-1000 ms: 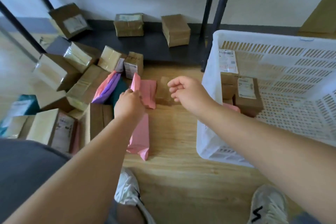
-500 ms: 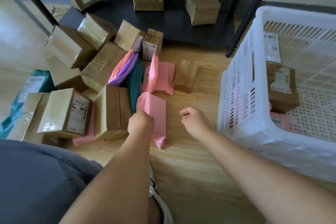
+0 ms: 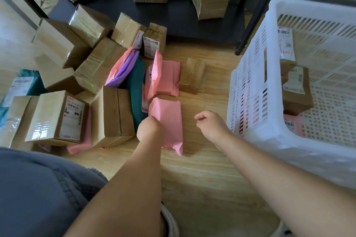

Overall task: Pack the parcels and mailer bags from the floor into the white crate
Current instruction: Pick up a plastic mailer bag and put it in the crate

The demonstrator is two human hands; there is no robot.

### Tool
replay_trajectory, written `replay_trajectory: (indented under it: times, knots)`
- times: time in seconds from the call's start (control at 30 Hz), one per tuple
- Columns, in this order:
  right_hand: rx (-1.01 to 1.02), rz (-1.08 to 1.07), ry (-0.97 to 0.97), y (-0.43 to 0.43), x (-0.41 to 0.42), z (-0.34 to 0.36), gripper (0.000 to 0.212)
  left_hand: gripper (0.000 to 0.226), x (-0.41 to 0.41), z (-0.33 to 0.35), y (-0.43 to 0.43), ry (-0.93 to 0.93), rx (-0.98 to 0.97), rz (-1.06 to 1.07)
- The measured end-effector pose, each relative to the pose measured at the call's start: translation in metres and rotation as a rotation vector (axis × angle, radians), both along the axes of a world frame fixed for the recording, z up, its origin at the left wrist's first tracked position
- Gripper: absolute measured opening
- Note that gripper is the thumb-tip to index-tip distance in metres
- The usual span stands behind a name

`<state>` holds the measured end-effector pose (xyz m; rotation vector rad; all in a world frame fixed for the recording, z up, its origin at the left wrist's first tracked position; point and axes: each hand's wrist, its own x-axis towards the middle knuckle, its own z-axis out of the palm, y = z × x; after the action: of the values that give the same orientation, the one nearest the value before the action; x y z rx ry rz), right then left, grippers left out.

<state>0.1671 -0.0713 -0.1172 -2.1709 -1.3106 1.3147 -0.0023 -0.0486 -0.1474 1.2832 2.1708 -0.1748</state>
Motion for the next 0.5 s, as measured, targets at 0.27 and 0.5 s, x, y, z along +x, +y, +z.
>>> replay_trajectory:
  times: [0.27,0.5]
  knots:
    - [0.117,0.077,0.009,-0.003,0.003,0.040,0.026,0.033,0.018,0.065,0.009,-0.213,0.144,-0.008]
    - [0.337,0.296,-0.095,-0.011,0.022,0.126,0.035,0.035,0.042,0.155,0.012,-0.425,0.290,0.057]
